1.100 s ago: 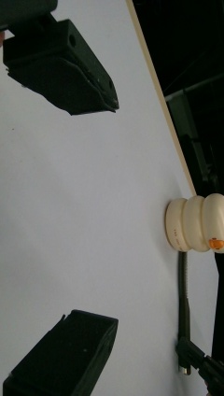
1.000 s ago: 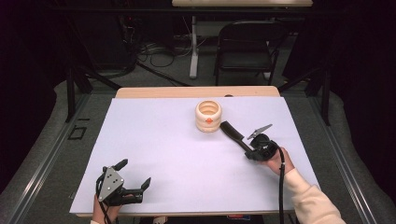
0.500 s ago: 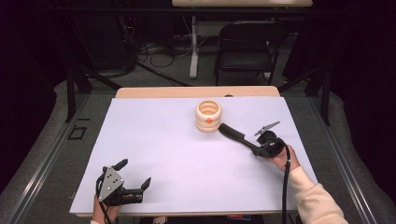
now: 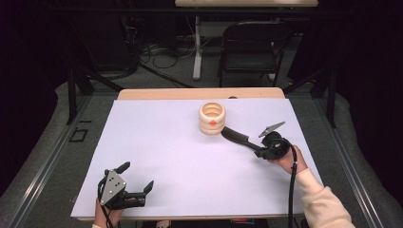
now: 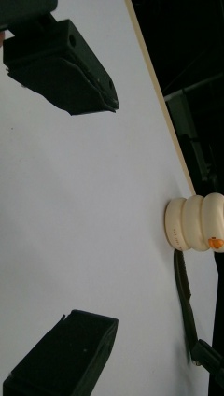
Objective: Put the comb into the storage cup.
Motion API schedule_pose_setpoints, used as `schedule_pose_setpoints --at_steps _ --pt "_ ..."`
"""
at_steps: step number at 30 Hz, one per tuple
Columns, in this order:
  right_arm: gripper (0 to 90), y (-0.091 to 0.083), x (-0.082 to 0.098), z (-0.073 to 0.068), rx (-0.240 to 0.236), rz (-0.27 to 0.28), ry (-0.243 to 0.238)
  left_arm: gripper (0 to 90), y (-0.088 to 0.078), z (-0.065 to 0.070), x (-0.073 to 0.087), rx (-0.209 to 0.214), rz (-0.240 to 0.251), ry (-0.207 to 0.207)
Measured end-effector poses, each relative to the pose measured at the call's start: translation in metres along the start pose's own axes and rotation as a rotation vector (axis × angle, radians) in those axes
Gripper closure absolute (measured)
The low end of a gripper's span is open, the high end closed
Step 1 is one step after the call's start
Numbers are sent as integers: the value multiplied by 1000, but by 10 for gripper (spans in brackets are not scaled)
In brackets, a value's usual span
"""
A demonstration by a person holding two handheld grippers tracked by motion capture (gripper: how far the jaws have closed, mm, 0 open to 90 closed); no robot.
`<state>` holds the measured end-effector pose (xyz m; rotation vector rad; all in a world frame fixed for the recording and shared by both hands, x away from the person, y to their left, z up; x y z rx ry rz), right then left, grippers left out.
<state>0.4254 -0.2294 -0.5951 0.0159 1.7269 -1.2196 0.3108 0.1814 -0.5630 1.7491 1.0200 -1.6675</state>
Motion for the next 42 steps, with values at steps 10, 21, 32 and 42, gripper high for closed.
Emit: schedule_pose_setpoints --at_steps 10,21,32,42 --pt "511 -5 -8 3 15 -10 -43 2 0 0 0 2 -1 2" --pt "243 -4 -14 3 45 -35 -66 2 1 1 0 1 1 0" --pt "58 1 -22 6 54 -49 -81 2 1 1 1 0 -4 2" --pt "0 7 -26 7 38 -68 -104 2 1 1 1 0 0 -1"
Point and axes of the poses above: each handheld gripper's, and its own axes: y roughly forward along the jaws, x roughly out of its underside, z roughly to its right, the point moved 9 cm from there along y, roughly forward along the jaws, and after that the axes turned 12 degrees about z, right-handed, at the moved point
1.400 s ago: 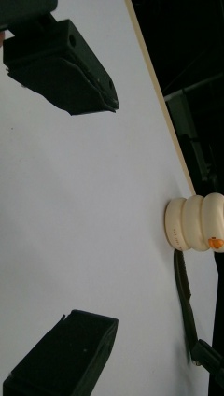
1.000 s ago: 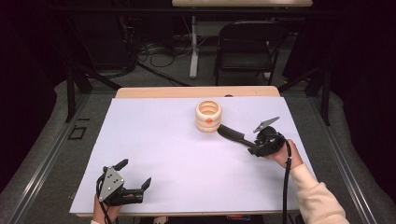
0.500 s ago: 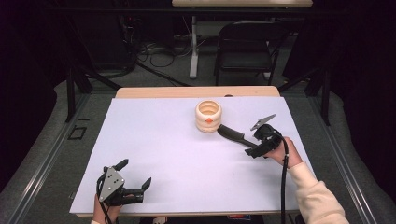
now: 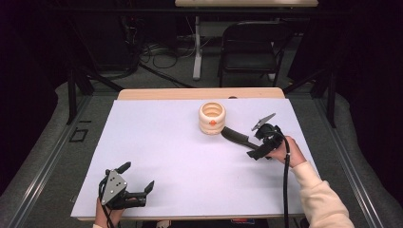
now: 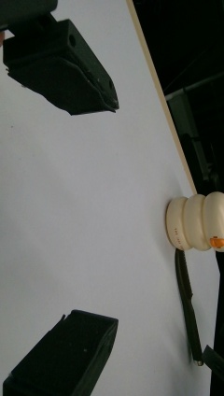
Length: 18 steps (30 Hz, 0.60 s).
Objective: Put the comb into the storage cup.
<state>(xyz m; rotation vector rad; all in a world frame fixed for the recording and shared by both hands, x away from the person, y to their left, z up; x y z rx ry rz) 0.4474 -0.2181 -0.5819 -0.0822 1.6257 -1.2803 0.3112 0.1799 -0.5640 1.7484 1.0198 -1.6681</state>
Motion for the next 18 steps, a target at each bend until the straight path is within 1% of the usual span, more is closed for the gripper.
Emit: schedule_pose_setpoints --at_steps 1,2,3,4,6,7,9,10,12,13,14,15,16,18 --pt "0 2 -1 0 -2 12 -4 2 0 0 0 0 0 1" --pt "0 3 -2 0 -2 10 -10 2 0 0 0 -1 -1 1" --pt "0 4 -2 0 2 5 -18 2 0 0 0 -1 -3 2" --pt "0 4 -2 0 -1 -14 -29 2 0 0 0 -1 -2 2" --pt "0 7 -3 0 5 -6 -26 2 0 0 0 -2 -2 2" --pt "0 7 -2 0 1 -26 -36 2 0 0 0 -1 -3 3" --pt "0 8 -3 1 6 -34 -45 2 0 0 0 -2 -1 2" --pt "0 10 -3 0 14 -29 -37 2 0 0 0 -1 -2 2" --pt "0 11 -4 2 24 -52 -62 2 0 0 0 0 -6 4" --pt "0 13 -6 3 36 -37 -63 2 0 0 1 2 -7 7" --pt "0 13 -6 3 42 -51 -71 2 0 0 1 2 -8 6" --pt "19 14 -7 4 51 -59 -84 2 0 0 1 2 -8 6" --pt "19 14 -7 4 51 -59 -84 2 0 0 1 2 -8 6" --pt "135 16 -9 3 57 -71 -92 2 0 0 1 0 -7 1"
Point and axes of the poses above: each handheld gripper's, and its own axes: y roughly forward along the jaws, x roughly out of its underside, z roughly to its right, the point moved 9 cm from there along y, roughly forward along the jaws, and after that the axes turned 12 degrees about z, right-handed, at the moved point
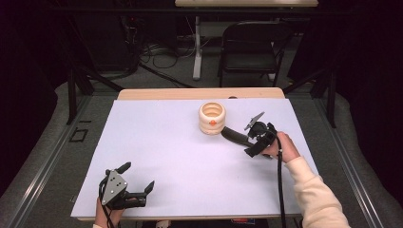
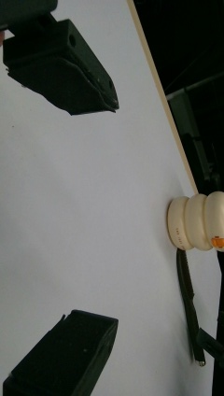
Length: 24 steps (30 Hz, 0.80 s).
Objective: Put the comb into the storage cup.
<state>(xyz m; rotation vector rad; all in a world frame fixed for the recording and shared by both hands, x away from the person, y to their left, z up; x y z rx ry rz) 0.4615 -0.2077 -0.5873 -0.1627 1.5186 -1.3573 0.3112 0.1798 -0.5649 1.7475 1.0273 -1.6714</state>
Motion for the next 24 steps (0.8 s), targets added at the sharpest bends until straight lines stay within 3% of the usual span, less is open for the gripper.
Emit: schedule_pose_setpoints --at_steps 6,10,17,18,19,24 --pt "430 6 0 -1 13 -33 -57 2 1 0 2 6 -15 1" --pt "552 9 -1 -1 -9 -74 -91 2 1 1 2 6 -14 -4" --pt "633 16 3 -1 -17 -146 -122 2 0 1 2 10 -16 1" --pt "637 14 4 0 -25 -176 -129 2 0 1 2 10 -16 1" --pt "642 18 3 -1 -27 -155 -126 2 0 1 2 13 -15 0" --pt "664 24 2 -2 -32 -173 -127 2 0 1 2 11 -17 -1"
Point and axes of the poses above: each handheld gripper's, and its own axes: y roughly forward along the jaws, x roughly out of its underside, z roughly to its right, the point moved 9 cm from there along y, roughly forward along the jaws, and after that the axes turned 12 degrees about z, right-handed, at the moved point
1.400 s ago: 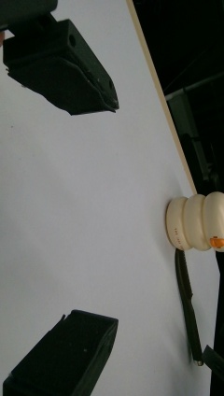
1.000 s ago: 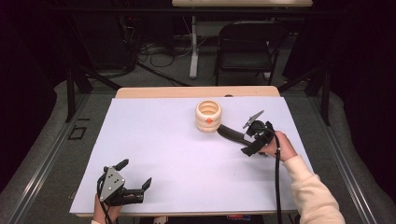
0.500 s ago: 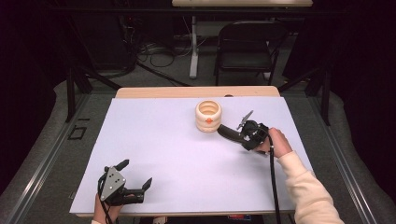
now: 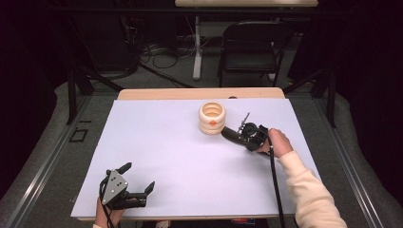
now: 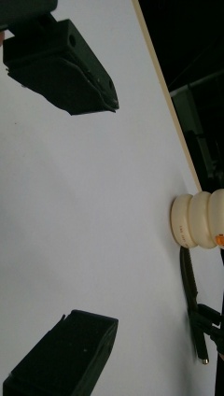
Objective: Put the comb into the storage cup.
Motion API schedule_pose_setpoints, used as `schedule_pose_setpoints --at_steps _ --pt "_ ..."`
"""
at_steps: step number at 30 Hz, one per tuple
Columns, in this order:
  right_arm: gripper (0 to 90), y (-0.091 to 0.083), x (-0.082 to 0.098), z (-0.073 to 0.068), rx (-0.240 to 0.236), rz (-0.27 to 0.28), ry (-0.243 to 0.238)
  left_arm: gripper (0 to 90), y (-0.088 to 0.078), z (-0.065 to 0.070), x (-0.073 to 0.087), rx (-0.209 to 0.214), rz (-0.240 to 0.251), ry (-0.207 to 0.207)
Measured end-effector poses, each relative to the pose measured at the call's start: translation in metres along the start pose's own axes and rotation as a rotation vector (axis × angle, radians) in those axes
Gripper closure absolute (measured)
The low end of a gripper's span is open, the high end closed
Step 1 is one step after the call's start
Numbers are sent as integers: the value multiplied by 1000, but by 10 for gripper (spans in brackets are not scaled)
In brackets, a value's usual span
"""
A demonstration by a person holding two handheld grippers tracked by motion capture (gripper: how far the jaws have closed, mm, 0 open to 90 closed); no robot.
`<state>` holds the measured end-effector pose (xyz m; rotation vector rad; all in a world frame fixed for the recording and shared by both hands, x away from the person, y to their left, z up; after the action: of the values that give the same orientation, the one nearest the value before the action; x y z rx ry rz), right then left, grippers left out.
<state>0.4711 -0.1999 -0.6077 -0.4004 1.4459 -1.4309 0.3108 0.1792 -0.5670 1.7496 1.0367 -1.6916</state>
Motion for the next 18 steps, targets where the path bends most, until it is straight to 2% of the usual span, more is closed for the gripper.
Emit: schedule_pose_setpoints --at_steps 1,8,18 --pt "666 1 0 2 -1 -2 -14 2 0 0 0 1 0 0" --pt "703 6 1 3 2 -28 12 1 0 0 0 -1 -2 -2" --pt "720 7 1 3 2 -21 15 2 0 0 0 1 -2 -1"
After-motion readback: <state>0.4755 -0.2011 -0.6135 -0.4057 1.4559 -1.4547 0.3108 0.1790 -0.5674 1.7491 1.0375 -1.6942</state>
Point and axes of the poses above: each handheld gripper's, and its own axes: y roughly forward along the jaws, x roughly out of its underside, z roughly to its right, the point moved 9 cm from there along y, roughly forward along the jaws, and after that the axes turned 12 degrees about z, right-handed, at the moved point
